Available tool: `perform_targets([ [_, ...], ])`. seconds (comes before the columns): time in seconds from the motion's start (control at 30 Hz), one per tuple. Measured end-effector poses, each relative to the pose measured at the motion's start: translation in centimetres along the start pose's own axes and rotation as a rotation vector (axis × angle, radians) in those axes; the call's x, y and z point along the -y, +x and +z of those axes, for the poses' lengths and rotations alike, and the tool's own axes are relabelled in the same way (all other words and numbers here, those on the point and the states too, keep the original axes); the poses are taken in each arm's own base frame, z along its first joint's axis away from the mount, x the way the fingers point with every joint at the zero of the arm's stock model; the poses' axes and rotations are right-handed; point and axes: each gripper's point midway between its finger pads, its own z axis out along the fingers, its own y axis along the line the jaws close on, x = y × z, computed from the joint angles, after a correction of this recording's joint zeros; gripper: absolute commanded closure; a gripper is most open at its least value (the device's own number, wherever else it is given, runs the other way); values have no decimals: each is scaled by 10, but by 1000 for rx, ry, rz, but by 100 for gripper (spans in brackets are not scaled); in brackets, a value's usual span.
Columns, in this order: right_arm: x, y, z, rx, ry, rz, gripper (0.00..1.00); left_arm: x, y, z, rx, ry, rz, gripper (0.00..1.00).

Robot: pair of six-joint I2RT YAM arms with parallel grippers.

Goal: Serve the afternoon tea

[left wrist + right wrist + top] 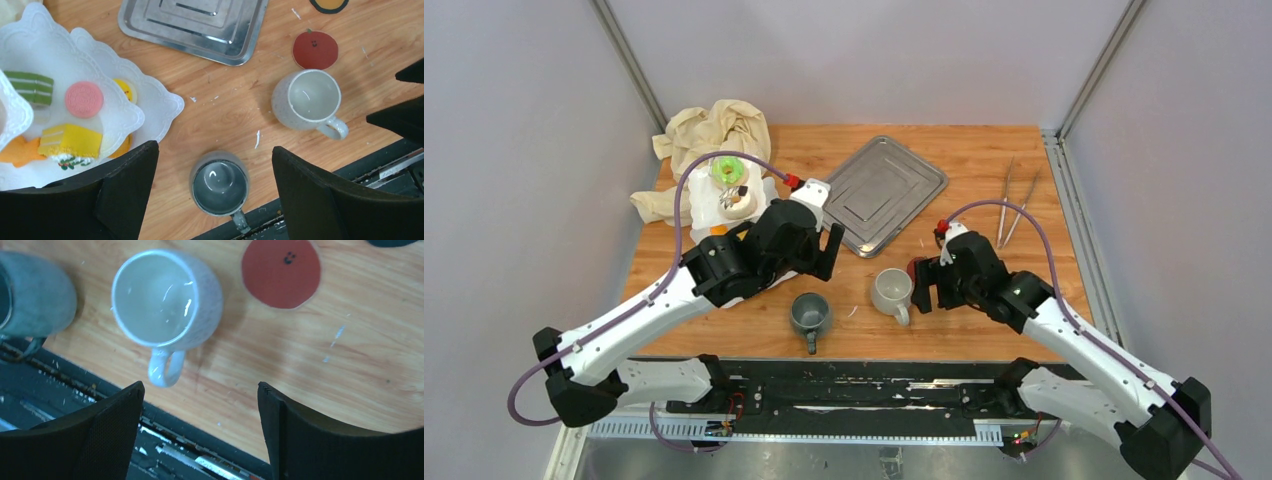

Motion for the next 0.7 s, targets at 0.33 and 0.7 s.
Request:
perform_targets([
  [0.33,-45,52,13,-175,-8,-195,24,-1,10,-6,3,15,-72,13],
  [0.7,-45,60,57,-168,87,-197,72,-1,2,-21,43,51,-106,14],
])
